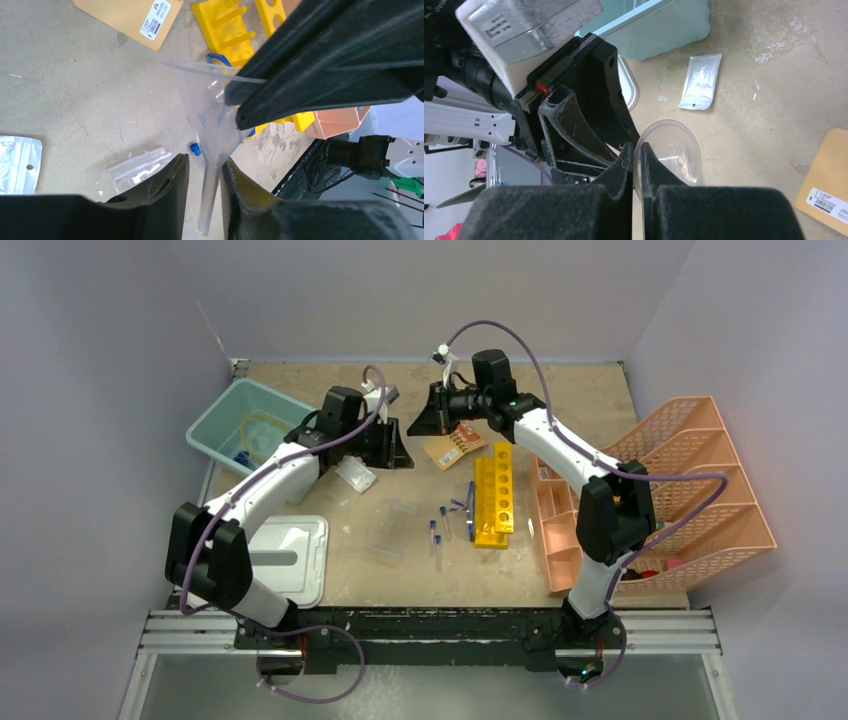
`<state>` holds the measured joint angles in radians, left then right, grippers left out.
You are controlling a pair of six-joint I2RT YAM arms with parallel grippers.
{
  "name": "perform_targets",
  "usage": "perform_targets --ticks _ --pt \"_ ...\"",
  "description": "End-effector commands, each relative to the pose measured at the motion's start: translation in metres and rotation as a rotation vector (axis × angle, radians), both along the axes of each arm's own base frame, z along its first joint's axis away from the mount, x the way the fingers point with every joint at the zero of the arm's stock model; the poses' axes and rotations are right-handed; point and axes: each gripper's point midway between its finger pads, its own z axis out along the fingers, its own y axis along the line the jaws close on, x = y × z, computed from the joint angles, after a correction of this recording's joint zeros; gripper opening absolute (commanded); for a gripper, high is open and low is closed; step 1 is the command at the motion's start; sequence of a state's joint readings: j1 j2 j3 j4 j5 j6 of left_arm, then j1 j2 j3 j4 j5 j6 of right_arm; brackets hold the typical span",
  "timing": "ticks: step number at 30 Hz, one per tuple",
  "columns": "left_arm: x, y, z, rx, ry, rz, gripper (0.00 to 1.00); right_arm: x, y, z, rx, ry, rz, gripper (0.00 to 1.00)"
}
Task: Organize the chemistry lab equipment
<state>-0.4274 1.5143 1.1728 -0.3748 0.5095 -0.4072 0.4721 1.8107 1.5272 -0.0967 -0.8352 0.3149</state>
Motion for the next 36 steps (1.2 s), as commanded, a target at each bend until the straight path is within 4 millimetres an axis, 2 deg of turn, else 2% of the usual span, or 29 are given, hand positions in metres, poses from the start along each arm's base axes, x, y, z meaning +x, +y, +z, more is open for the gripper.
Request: perform_targets --ticks 1,3,5,6,10,13,16,20,23,26,29,33,36 --pt "0.009 -0.005 0.03 -0.023 -0.101 -0.03 0.24 -0.008 0.003 0.031 0.061 -0.051 0.036 0.0" --pt "0.007 -0.004 0.03 -0.012 -0.1 -0.043 0.18 -0.007 0.003 0.03 0.06 -0.05 0.033 0.0" --pt "0.004 -0.001 0.027 0.015 -0.09 -0.063 0.05 -0.007 0.003 0.031 0.06 -0.052 0.031 0.02" --pt "0.003 -0.001 0.028 0.021 -0.087 -0.069 0.0 -0.006 0.002 0.031 0.057 -0.051 0.025 0.09" --pt "0.009 0.006 0.035 0.047 -0.116 -0.026 0.0 -0.002 0.0 0.035 0.054 -0.053 -0.012 0.45" --pt "0.028 0.029 0.043 0.087 -0.165 0.102 0.0 0.004 -0.003 0.045 0.061 -0.081 -0.052 0.57" --pt "0.049 0.069 0.049 0.107 -0.176 0.274 0.0 0.018 -0.015 0.057 0.048 -0.138 -0.158 0.6" --pt "0.072 0.138 0.059 0.147 -0.17 0.572 0.0 0.038 -0.035 0.064 0.011 -0.202 -0.323 0.62" --pt "0.078 0.187 0.068 0.23 -0.186 0.828 0.0 0.044 -0.043 0.057 -0.023 -0.201 -0.374 0.62" --pt "0.074 0.229 0.069 0.302 -0.174 1.08 0.0 0.046 -0.045 0.047 -0.043 -0.18 -0.388 0.62" --pt "0.068 0.253 0.06 0.349 -0.135 1.244 0.0 0.047 -0.047 0.037 -0.072 -0.161 -0.404 0.62" --pt "0.069 0.267 0.043 0.377 -0.068 1.348 0.0 0.049 -0.052 0.025 -0.113 -0.155 -0.422 0.62" --pt "0.076 0.276 0.029 0.384 -0.009 1.373 0.0 0.051 -0.055 0.019 -0.133 -0.157 -0.43 0.62"
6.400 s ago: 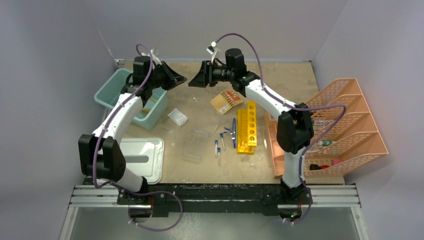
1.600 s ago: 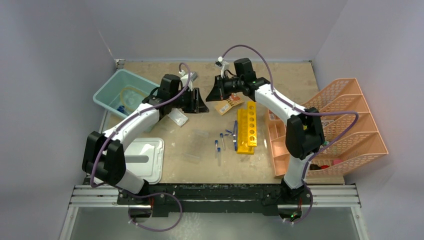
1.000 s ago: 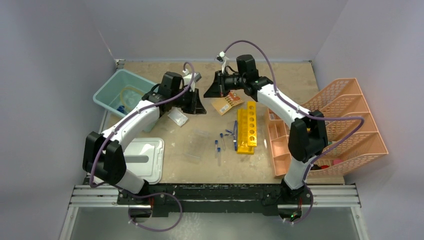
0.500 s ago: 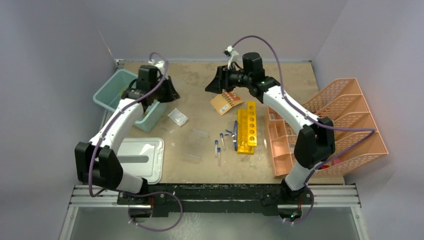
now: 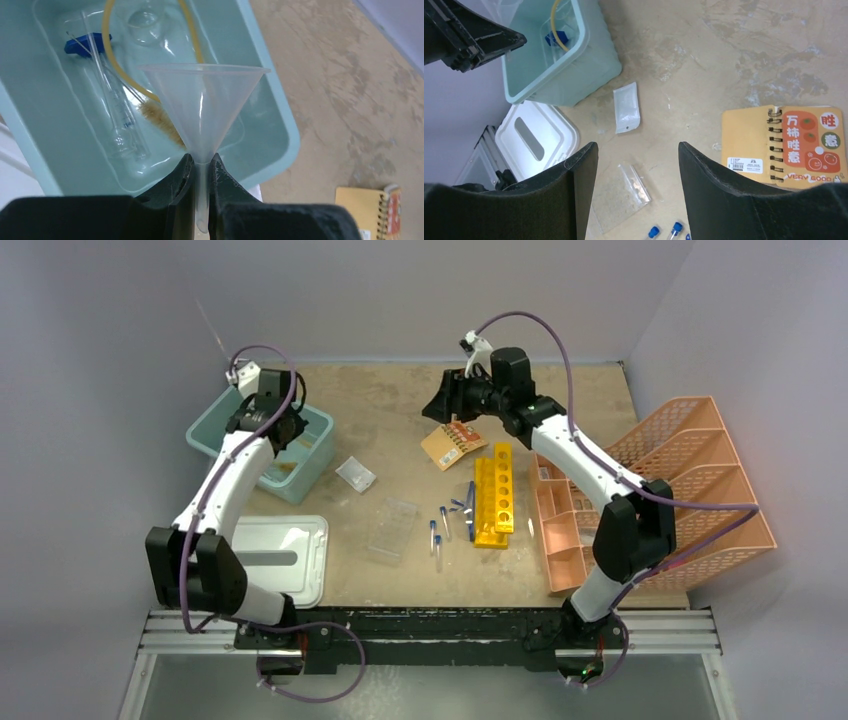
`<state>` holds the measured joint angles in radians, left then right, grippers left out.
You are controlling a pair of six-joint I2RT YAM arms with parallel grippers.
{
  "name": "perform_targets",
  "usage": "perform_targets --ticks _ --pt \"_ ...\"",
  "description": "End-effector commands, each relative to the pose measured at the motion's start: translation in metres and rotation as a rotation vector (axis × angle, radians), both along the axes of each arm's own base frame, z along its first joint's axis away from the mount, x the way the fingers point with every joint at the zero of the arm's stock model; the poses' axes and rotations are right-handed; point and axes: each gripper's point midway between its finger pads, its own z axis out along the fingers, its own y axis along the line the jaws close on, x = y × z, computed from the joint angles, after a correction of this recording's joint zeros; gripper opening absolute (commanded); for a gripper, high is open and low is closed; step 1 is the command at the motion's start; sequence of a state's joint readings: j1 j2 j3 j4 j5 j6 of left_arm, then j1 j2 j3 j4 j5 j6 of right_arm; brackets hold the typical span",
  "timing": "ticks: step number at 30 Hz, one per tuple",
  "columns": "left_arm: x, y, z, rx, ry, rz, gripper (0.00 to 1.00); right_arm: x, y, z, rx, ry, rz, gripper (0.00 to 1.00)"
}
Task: Organize the chemistry lab equipment
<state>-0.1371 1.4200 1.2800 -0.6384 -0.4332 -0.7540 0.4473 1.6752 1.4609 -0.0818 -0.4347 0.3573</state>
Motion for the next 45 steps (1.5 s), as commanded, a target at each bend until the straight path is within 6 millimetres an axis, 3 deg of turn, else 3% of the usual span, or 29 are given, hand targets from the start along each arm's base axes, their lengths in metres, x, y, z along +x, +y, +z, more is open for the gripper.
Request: perform_targets --ticks 1,9,14,19,23,28,32,35,41,45 --pt "0.014 0.03 -0.003 -0.022 0.001 0.164 0.0 0.007 -0.007 0.0 -0.034 -0.033 -0.036 0.62" --pt "0.049 0.022 -0.048 -0.162 0.075 0.077 0.0 0.015 -0.009 -0.011 -0.064 -0.025 -0.053 0.62" --pt "0.053 0.018 -0.088 -0.181 0.16 0.068 0.0 0.019 -0.009 -0.017 -0.083 -0.022 -0.059 0.63" --pt "0.058 0.02 -0.112 -0.165 0.199 0.077 0.0 0.026 -0.009 -0.02 -0.1 -0.022 -0.065 0.63" --pt "0.064 0.026 -0.119 -0.137 0.199 0.087 0.17 0.031 -0.009 -0.022 -0.114 -0.023 -0.069 0.62" --pt "0.071 0.024 -0.122 -0.139 0.2 0.074 0.26 0.034 -0.012 -0.033 -0.161 0.001 -0.071 0.61" --pt "0.074 0.028 -0.113 -0.126 0.186 0.089 0.32 0.031 -0.019 -0.042 -0.21 0.021 -0.073 0.61" --pt "0.075 0.031 -0.095 -0.117 0.162 0.115 0.35 0.023 -0.025 -0.048 -0.249 0.027 -0.066 0.61" --pt "0.079 0.03 -0.035 -0.139 0.015 0.123 0.39 0.013 -0.032 -0.04 -0.276 -0.019 -0.033 0.63" --pt "0.077 0.016 0.013 -0.12 -0.106 0.053 0.43 0.025 -0.028 -0.032 -0.3 -0.051 -0.052 0.64"
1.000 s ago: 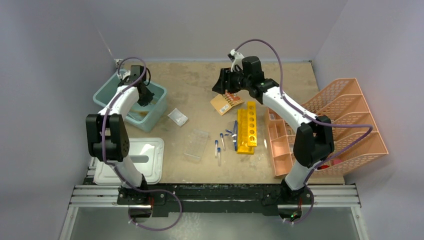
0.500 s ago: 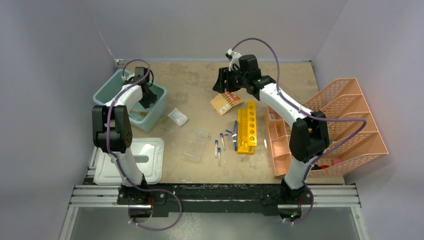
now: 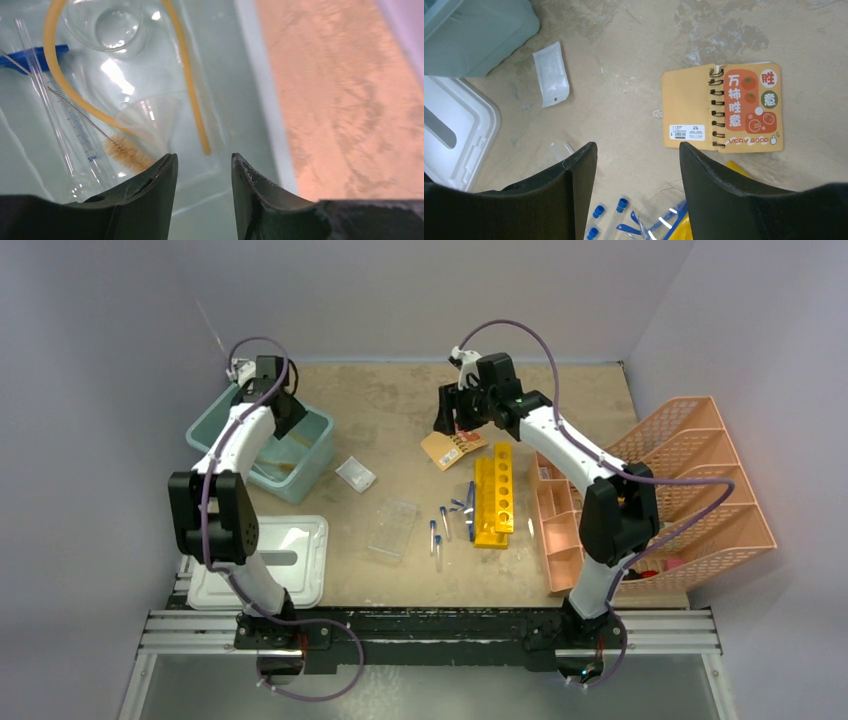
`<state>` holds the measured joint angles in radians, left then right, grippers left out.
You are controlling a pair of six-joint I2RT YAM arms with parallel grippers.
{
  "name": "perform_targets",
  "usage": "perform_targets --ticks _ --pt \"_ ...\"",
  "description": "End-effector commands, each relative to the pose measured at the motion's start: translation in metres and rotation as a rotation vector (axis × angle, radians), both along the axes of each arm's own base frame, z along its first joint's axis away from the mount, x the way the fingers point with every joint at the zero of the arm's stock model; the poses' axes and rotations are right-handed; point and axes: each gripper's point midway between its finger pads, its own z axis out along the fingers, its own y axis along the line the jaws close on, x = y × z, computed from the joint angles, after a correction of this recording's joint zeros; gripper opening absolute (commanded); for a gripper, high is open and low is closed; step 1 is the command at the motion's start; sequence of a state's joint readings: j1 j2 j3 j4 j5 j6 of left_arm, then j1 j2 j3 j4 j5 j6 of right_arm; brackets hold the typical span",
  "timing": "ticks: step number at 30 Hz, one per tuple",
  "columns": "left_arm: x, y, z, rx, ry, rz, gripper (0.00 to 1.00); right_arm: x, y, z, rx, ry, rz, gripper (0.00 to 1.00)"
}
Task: Organize the chemistry lab equipment
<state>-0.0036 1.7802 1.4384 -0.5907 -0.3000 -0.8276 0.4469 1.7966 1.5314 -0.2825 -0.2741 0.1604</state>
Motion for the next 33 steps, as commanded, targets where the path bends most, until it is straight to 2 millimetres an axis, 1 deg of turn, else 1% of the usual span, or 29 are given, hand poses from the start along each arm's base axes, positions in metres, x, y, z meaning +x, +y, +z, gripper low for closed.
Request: perform_targets --ticks 1,2,4,6,9,11,14,16,18,21,25,29,33 --pt "0.011 -0.014 0.102 0.028 -0.282 -0.059 0.44 0.01 0.006 0.036 -0.016 -0.101 0.003 0.63" --pt "0.01 -0.018 0.114 0.026 -0.322 -0.086 0.45 0.013 0.013 0.035 -0.03 -0.097 -0.003 0.63" --pt "0.004 -0.023 0.138 0.022 -0.374 -0.128 0.47 0.016 0.028 0.028 -0.08 -0.087 -0.007 0.63" --pt "-0.006 -0.026 0.158 0.035 -0.427 -0.164 0.49 0.013 0.05 0.017 -0.108 -0.08 0.03 0.63" --pt "-0.026 -0.023 0.18 0.067 -0.484 -0.18 0.51 0.007 0.078 -0.003 -0.14 -0.07 0.037 0.63" --pt "-0.039 -0.02 0.189 0.087 -0.498 -0.175 0.52 0.0 0.097 -0.016 -0.125 -0.038 0.043 0.64" --pt "-0.056 -0.012 0.195 0.113 -0.501 -0.148 0.52 -0.013 0.126 -0.035 -0.109 0.0 0.083 0.66" --pt "-0.065 -0.009 0.196 0.122 -0.498 -0.135 0.52 -0.021 0.139 -0.048 -0.115 0.025 0.109 0.68" --pt "-0.072 -0.006 0.196 0.13 -0.494 -0.123 0.52 -0.026 0.148 -0.06 -0.108 0.065 0.115 0.69" --pt "-0.083 -0.003 0.195 0.132 -0.485 -0.103 0.52 -0.033 0.157 -0.076 -0.097 0.133 0.086 0.69" --pt "-0.102 0.0 0.193 0.136 -0.46 -0.087 0.52 -0.039 0.16 -0.099 -0.101 0.226 0.016 0.67" --pt "-0.119 0.003 0.193 0.142 -0.45 -0.076 0.52 -0.044 0.168 -0.113 -0.061 0.302 -0.026 0.63" --pt "-0.125 0.0 0.197 0.132 -0.472 -0.077 0.52 -0.046 0.176 -0.124 -0.031 0.351 -0.038 0.54"
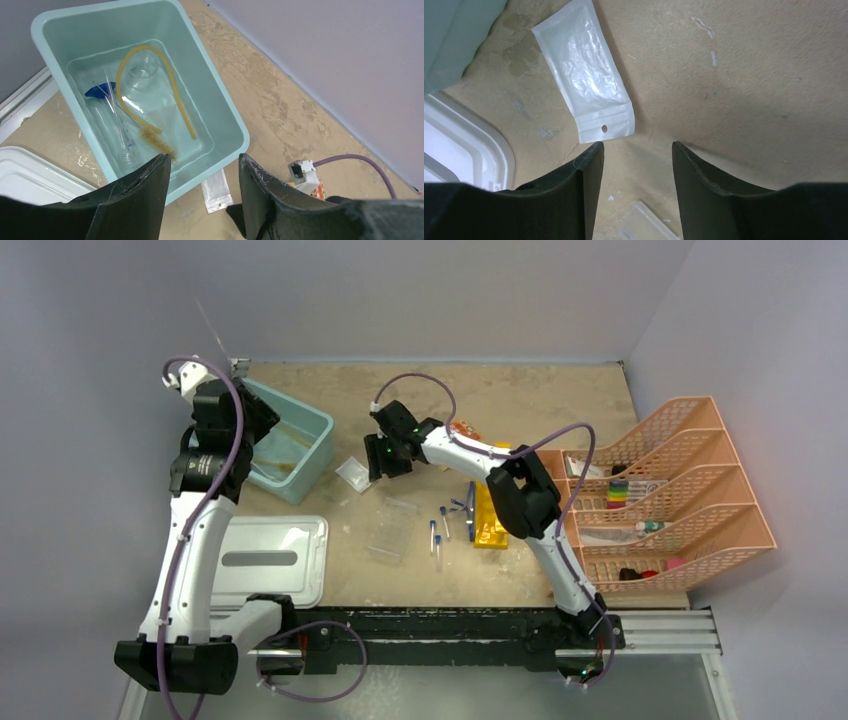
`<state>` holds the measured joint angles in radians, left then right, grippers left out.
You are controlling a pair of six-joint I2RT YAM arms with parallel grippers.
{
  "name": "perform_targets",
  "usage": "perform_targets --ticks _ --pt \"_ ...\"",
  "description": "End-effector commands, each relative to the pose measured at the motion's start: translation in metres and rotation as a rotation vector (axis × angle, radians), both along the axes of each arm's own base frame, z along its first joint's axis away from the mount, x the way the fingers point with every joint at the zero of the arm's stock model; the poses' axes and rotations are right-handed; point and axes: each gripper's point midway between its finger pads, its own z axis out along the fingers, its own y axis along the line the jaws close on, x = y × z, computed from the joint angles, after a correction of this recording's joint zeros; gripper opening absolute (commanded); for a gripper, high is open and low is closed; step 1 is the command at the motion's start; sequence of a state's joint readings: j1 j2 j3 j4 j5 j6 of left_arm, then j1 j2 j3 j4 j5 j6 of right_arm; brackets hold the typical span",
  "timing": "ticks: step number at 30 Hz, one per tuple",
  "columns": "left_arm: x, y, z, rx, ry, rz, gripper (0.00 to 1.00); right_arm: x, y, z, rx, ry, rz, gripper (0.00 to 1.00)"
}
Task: Organize the chemistry lab equipment
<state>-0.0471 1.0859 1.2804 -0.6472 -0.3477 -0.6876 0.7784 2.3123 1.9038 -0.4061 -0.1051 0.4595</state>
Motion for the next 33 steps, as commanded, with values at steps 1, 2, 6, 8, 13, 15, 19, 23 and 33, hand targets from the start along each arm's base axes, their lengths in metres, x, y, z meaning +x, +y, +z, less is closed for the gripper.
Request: perform_targets --ticks 1,2,6,8,13,15,19,23,33 --pt "-0.009 0.002 0.01 0.003 -0.04 0.014 0.52 0.001 0.018 0.011 0.082 0.051 -0.056 0.52" --pt "-0.009 0.001 0.01 0.001 -0.043 0.012 0.52 0.001 0.019 0.009 0.083 0.057 -0.061 0.51" --pt "-0.01 0.0 0.012 -0.001 -0.05 0.01 0.52 -0.006 0.027 0.002 0.127 0.112 -0.05 0.45" --pt "-0.011 -0.001 0.012 -0.001 -0.05 0.006 0.52 -0.008 0.03 -0.004 0.136 0.128 -0.054 0.43" --pt "-0.011 -0.002 0.009 -0.003 -0.043 0.005 0.52 -0.01 0.038 -0.013 0.163 0.175 -0.05 0.37" --pt "-0.01 -0.002 0.008 -0.004 -0.038 0.004 0.52 -0.011 0.038 -0.019 0.162 0.189 -0.059 0.35" --pt "-0.007 -0.004 0.008 -0.003 -0.032 -0.002 0.52 -0.006 0.031 -0.032 0.155 0.219 -0.117 0.28" --pt "-0.006 -0.006 0.008 -0.005 -0.03 -0.008 0.52 0.005 0.02 -0.046 0.156 0.255 -0.202 0.26" --pt "-0.003 -0.007 0.005 -0.013 -0.015 -0.009 0.52 0.026 0.021 -0.051 0.22 0.288 -0.279 0.31"
